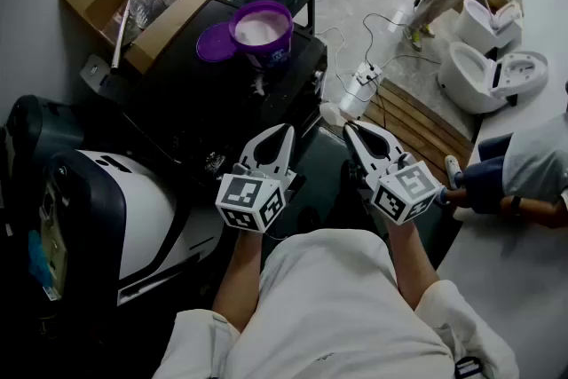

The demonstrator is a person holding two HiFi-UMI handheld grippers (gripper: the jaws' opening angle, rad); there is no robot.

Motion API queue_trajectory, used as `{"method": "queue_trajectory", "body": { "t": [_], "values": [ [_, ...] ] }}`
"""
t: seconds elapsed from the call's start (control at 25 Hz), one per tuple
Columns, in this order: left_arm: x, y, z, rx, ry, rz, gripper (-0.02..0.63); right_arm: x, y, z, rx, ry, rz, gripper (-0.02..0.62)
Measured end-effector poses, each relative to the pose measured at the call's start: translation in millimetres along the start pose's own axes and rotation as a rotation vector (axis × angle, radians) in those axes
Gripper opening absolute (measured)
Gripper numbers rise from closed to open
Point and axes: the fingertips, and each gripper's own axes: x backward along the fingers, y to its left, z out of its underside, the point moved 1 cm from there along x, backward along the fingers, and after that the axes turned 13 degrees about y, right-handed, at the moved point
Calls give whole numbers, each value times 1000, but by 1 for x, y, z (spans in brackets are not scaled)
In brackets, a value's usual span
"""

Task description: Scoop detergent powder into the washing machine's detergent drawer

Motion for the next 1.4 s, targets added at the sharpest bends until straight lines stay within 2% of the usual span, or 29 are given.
{"method": "queue_trajectory", "body": {
  "t": [0.96,1.4],
  "values": [
    [16,8,3,5,-9,1,18,-7,22,1,-1,15,-8,11],
    [9,18,4,46,-6,-32,18,-20,16,-2,7,46,-44,11]
  ]
}}
